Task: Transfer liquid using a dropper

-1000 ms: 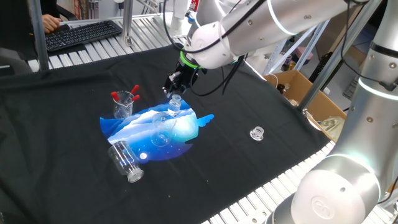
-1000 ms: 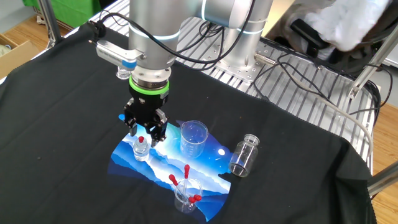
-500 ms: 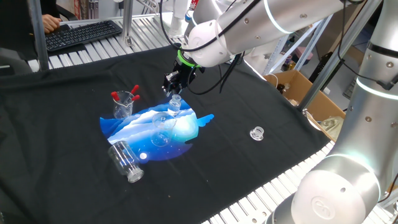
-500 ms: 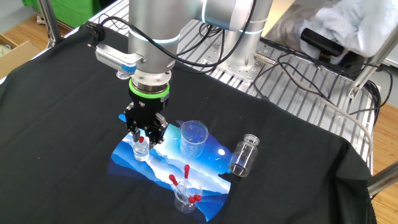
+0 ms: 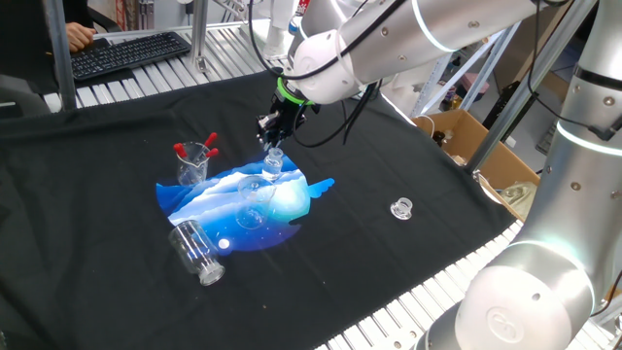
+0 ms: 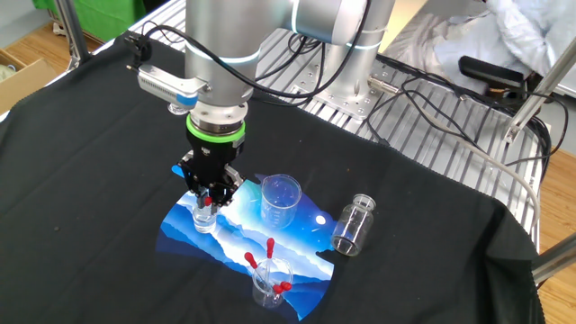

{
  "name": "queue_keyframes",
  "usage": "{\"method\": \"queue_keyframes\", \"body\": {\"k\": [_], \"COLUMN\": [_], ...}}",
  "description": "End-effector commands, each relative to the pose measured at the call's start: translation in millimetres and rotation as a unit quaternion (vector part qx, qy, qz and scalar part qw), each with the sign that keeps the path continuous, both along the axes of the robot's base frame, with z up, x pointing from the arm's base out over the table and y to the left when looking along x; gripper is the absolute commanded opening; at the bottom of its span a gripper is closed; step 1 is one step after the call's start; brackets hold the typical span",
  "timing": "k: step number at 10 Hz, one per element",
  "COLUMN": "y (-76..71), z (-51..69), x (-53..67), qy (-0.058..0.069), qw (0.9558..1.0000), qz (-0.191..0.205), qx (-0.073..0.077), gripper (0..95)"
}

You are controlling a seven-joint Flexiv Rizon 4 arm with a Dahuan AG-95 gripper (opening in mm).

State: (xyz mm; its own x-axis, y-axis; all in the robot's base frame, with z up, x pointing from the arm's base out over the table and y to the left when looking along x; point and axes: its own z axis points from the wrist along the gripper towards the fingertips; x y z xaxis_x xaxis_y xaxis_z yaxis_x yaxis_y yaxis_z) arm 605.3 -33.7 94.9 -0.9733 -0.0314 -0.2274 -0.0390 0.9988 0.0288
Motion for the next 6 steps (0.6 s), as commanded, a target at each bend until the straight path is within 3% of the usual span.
{"method": "queue_keyframes", "body": {"k": [1, 6], "y": [-0.2, 0.0], "z": [0.2, 2.1], "x": [-0.6, -0.5], "qy": [-0.001, -0.004], "qw": [1.0, 0.9999], "qz": [0.0, 0.002], "qx": [-0.004, -0.012], "gripper": [0.0, 0.0]}}
